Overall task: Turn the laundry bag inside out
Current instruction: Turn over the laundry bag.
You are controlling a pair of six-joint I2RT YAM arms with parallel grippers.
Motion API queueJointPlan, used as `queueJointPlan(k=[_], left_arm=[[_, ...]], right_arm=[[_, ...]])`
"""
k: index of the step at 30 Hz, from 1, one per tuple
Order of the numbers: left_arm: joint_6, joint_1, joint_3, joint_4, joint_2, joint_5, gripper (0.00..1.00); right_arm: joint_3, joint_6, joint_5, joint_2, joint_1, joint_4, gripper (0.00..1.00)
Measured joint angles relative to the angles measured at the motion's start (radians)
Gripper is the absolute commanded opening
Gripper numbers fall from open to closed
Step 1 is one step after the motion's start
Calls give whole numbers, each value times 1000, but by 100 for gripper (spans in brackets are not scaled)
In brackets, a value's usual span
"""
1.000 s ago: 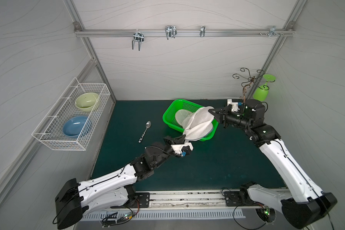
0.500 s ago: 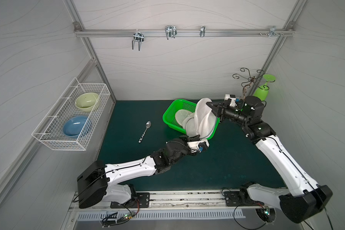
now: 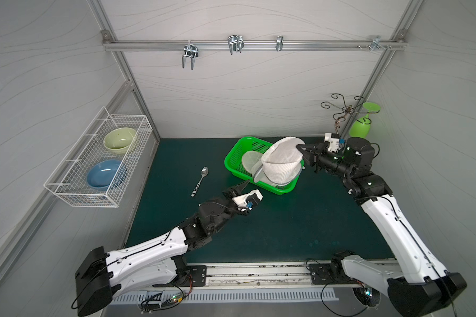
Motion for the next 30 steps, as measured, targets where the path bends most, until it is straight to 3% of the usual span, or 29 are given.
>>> queueJointPlan(k=[2,6,10,18,30], left_arm=[[-48,40,-2,-42,-44,45,55],[-206,217,3,-114,-98,198,56],[-338,331,98,-233,-88,358,57],[-525,338,462,-473,51,562,64],[-753,340,648,-732,327,559,66]], right_arm=[[1,-26,-18,10,0,-3,0],[26,-114,-115,63,-2,-2,0],[47,-242,-221,109,-2,-10,0],[47,-475,-355,110,-2,-39,0],[64,-699,-405,112,37,-138,0]])
